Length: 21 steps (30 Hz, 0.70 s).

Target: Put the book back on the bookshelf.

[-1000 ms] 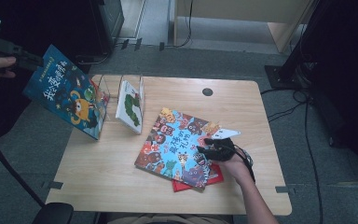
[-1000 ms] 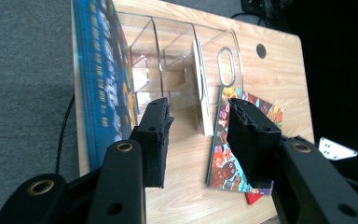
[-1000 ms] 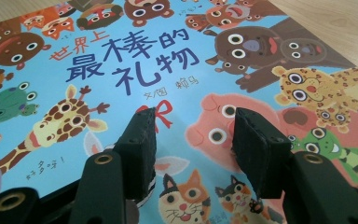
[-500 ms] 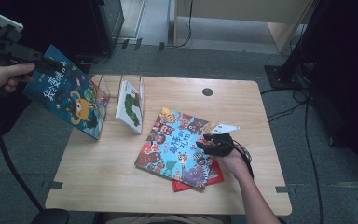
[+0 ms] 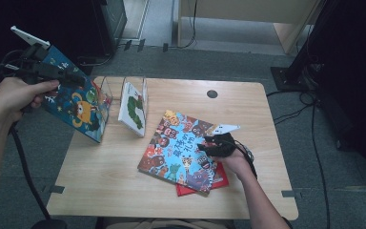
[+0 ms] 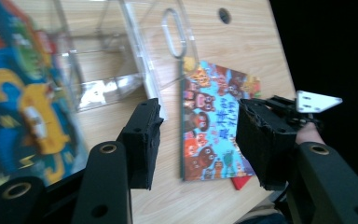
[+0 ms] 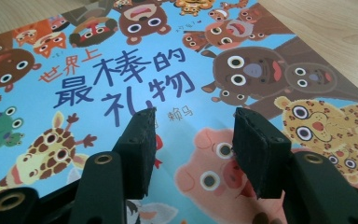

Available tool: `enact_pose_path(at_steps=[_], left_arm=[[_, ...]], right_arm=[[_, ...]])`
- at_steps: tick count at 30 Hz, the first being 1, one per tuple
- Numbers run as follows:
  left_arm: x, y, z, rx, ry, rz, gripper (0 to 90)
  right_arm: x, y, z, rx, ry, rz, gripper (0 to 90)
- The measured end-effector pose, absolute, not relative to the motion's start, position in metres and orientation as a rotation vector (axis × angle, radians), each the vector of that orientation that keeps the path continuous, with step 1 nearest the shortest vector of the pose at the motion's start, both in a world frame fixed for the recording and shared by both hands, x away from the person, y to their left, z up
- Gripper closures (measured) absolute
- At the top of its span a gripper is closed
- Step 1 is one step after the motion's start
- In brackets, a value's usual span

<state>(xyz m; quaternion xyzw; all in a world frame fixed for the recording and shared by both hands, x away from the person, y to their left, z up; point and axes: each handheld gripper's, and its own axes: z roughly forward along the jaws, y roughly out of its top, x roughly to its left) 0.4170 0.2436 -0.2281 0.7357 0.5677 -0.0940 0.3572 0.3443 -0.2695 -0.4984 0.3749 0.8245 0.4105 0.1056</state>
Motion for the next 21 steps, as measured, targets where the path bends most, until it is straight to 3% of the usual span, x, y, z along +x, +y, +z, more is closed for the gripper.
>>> enact_pose_path(at_steps=[4, 21], left_arm=[[0.411, 0.233, -0.233, 1.946, 1.449, -0.203, 49.7], [0.401, 0.195, -0.275, 1.965, 1.394, -0.283, 48.4]], right_arm=[[0.348, -0.271, -0.499, 1.104, 2.431, 1.21, 49.9], [0.352, -0.267, -0.499, 1.09, 2.433, 1.209, 52.0]])
